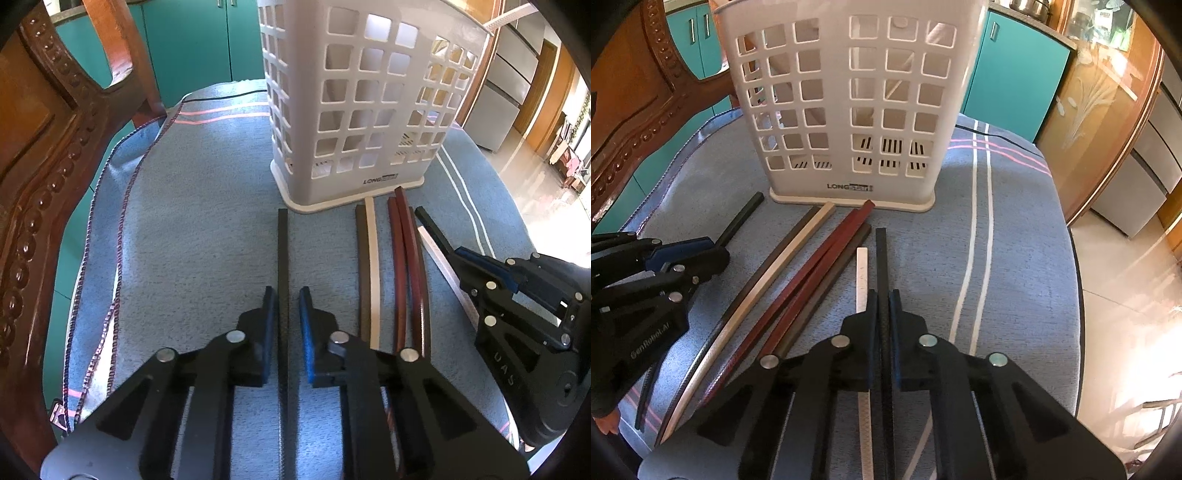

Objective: Organize utensils

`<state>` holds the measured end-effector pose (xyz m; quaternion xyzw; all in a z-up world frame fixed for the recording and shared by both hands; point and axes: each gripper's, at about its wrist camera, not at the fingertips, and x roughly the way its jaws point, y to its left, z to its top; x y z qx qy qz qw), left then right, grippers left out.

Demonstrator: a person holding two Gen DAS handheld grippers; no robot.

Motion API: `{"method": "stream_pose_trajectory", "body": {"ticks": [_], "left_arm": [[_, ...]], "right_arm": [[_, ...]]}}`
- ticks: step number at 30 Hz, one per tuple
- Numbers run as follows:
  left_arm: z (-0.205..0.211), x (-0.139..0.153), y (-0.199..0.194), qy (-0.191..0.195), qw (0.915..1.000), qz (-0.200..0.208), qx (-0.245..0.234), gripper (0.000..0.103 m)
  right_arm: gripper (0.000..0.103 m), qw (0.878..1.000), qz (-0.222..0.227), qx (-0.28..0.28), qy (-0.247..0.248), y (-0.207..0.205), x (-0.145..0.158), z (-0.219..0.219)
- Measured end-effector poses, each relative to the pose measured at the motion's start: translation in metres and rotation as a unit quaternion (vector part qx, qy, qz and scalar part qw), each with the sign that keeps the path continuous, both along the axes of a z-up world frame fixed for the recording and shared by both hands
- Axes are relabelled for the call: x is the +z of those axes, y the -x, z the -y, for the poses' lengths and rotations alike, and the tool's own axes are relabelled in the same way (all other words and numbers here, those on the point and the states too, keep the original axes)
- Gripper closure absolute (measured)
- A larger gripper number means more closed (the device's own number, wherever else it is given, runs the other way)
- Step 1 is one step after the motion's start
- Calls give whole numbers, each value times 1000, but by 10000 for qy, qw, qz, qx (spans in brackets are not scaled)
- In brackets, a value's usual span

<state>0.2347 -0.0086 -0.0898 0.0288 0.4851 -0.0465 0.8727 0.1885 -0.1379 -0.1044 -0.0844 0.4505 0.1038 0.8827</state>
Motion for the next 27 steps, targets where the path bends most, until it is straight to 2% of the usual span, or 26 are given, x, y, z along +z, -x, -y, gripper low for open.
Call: {"method": "stream_pose_trajectory", "body": {"ticks": [3,6,18,27], "left_arm": [[-3,0,0,17,10000,9,37,96],[-6,1,-1,32,10000,33,51,96],[1,0,9,-9,10000,-64,-42,96],[8,0,10,-200,9998,-24,-83,96]], "right_arm": [[96,9999,-41,-61,-122,0,1,4],[96,9996,-86,-90,-262,0,1,8],[96,9990,-246,-169,-328,-3,3,23],[95,9998,-172,-94,-75,2,2,19]]}}
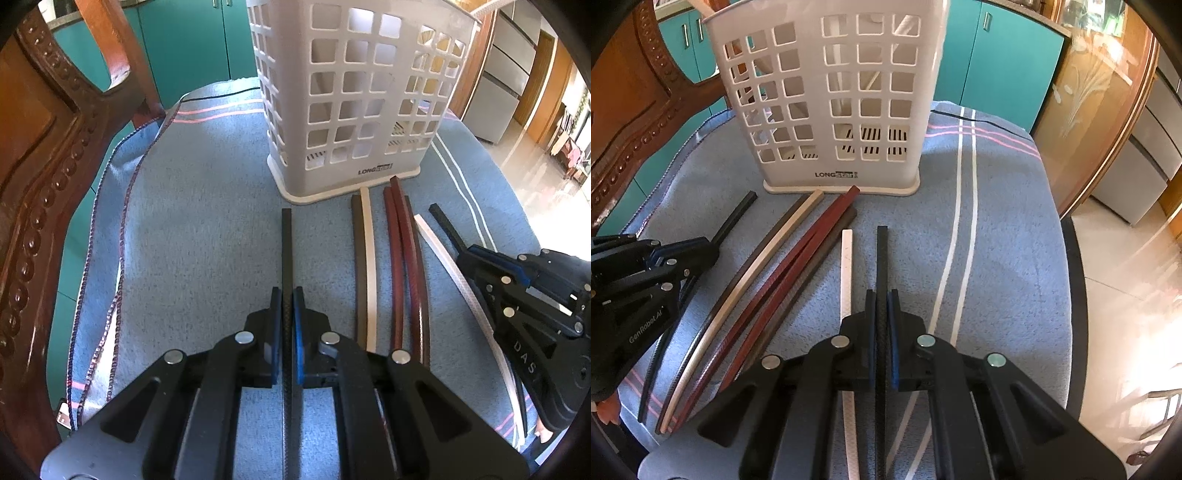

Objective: Organize utensils

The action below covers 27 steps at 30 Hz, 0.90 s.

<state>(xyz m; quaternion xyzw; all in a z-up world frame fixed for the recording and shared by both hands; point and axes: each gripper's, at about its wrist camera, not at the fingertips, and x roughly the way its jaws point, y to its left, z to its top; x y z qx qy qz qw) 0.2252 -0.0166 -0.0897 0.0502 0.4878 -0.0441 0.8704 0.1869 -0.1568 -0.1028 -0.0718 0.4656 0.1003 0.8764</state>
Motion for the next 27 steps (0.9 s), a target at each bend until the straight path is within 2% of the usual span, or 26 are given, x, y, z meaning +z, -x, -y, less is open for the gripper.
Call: {"method": "stream_pose_trajectory", "body": {"ticks": [5,7,13,16,19,21,27], "left_arm": [[2,0,1,-86,10000,21,25,89],[0,0,1,-91,9999,23,48,85],[-5,0,-1,-74,10000,25,41,84],[-5,0,-1,-64,10000,23,47,84],[-7,0,-1,12,10000,10,27,90],[-6,0,-1,46,10000,11,5,95],[-9,12,5,212,9996,196,78,96]], "right_arm": [[83,9999,57,-57,127,6,-1,-3],[83,9999,51,-66,111,6,-1,-2],[83,9999,54,-75,111,6,-1,0],[85,9999,55,-49,115,4,-1,0],[94,10000,40,35,32,6,-1,-2],[95,10000,61,36,53,7,-1,-4],[97,9999,89,-37,-83,11,6,4]]}}
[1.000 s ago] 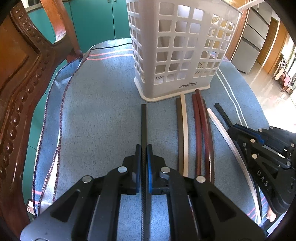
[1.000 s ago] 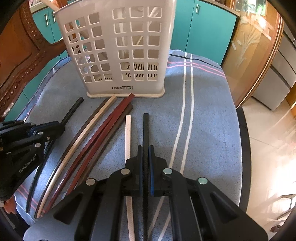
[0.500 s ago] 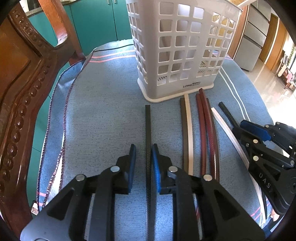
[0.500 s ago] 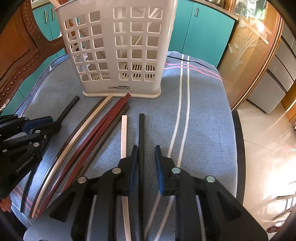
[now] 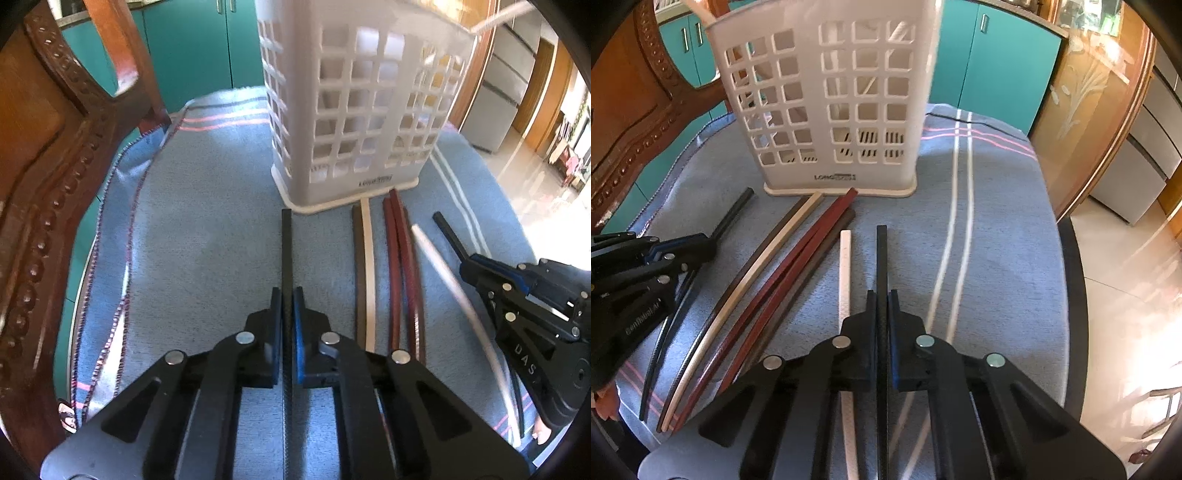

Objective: Organize utensils

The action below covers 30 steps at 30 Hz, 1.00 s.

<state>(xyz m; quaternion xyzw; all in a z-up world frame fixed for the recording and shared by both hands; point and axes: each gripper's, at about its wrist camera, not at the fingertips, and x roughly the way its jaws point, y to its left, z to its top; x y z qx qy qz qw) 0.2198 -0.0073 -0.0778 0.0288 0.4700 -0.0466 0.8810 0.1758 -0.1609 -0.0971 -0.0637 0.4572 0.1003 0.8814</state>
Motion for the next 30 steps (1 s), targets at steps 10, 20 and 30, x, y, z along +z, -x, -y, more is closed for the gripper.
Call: {"method": "stream_pose_trajectory", "body": {"ticks": [10,20,30], "left_arm": [[-14,94,54,613,9918,1113,-137,96],[-17,229,83,1082,9636,2411,-413,96],[-6,303,17,768,9540,2887,-245,96]], "right_arm": [[97,9910,940,-82,-952,52,83,43],[96,9580,2233,-12,-1799,81,202,74],[96,9280,3161,-145,-1968,13,304,63]]}}
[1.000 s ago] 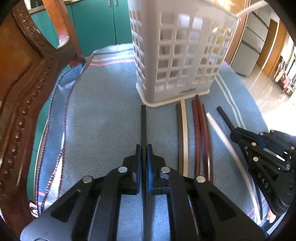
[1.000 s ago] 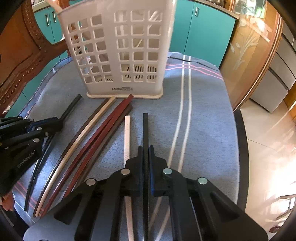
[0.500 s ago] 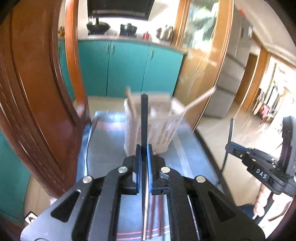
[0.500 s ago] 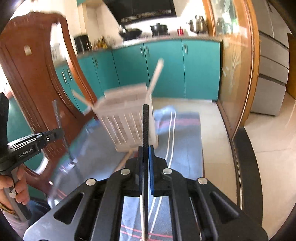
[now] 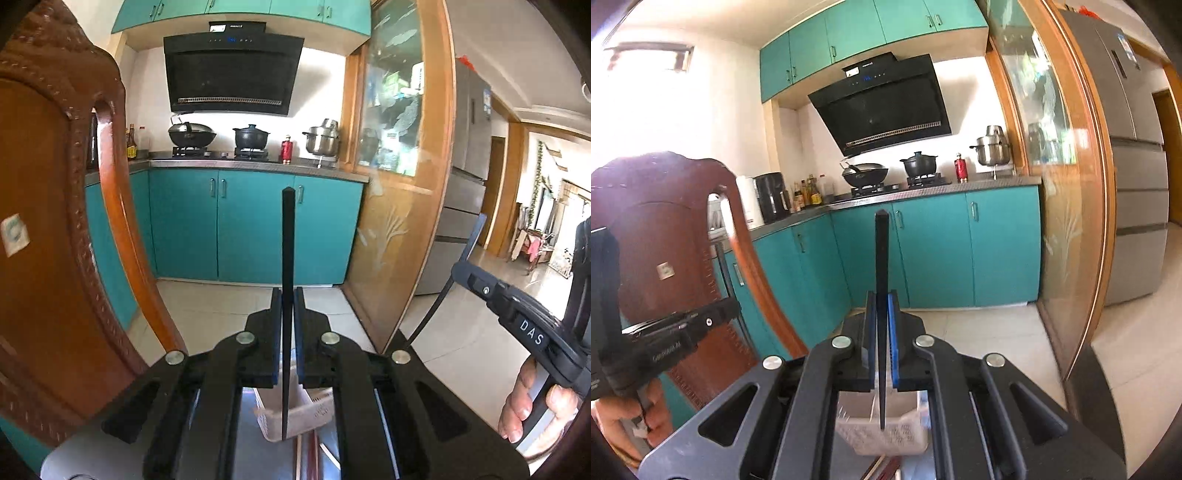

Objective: Organize utensils
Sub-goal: 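Lift both held chopsticks into the white holder and open both tools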

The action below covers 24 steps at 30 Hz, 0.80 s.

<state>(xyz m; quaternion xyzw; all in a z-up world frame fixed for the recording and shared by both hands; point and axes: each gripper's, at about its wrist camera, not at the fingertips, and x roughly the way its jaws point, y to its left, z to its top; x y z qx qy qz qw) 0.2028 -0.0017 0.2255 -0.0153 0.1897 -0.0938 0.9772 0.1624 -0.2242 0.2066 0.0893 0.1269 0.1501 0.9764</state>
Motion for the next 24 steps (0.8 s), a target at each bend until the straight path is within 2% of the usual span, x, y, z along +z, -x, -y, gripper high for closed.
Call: {"method": "stream_pose_trajectory", "body": {"ticks": [4,11,17,21,22,24], "left_arm": [[-1,-7,-23,2,9998,6,187,96],[0,-41,-53,80,9990,-129,430,96],[1,-86,-64,116,9971,-584,484,96],[7,-101,-57,-120,9965,-572,594,96],[10,-104,-55,-192,9964,-565,595,96],[13,-106,-49,-282,9965,-535,575,96]], "right_arm": [[96,9999,70,-59,43,-23,-3,-12],[96,9996,-259,-31,-55,-56,-53,-19],[96,9982,-599,5,28,-60,-94,-20],[96,9982,-579,-26,126,-51,-103,-19],[94,9983,-556,-44,148,-49,-104,-18],[83,9986,-497,-120,158,-40,-103,-16]]}}
